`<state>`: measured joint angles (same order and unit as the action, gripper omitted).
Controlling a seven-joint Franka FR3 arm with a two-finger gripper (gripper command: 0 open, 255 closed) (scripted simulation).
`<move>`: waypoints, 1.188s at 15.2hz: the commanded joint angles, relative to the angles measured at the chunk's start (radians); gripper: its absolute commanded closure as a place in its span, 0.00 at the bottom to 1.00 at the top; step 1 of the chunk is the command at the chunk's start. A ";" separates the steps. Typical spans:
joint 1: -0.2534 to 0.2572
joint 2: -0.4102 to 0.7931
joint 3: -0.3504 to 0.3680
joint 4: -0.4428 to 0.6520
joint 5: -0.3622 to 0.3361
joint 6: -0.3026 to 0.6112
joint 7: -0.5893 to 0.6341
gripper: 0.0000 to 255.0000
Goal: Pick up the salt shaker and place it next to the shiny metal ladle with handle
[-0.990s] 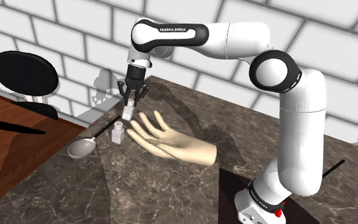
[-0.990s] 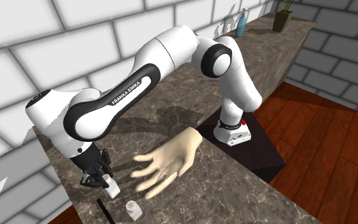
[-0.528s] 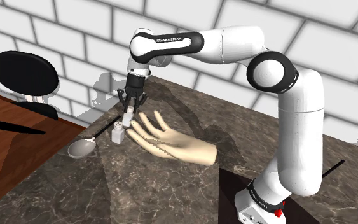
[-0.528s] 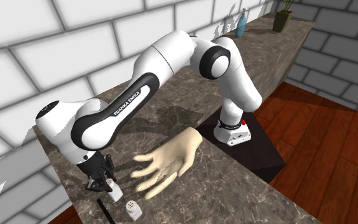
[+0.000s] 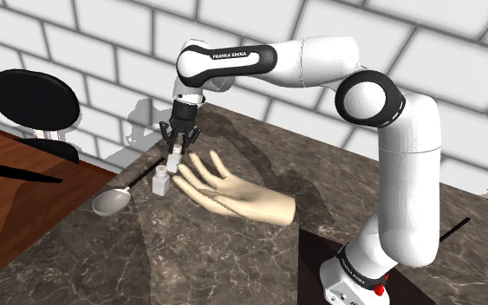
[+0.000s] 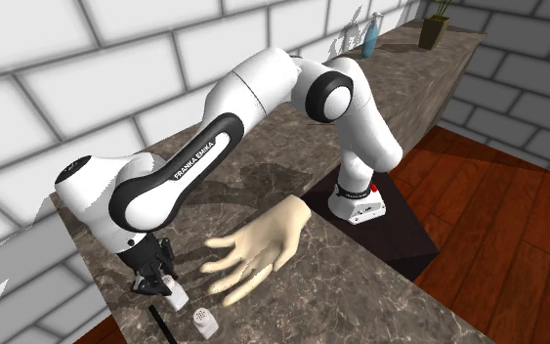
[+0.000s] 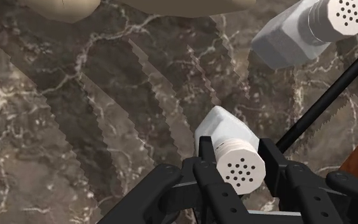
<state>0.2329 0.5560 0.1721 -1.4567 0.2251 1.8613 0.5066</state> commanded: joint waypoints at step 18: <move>-0.015 0.000 -0.005 0.113 -0.007 -0.123 0.009 0.00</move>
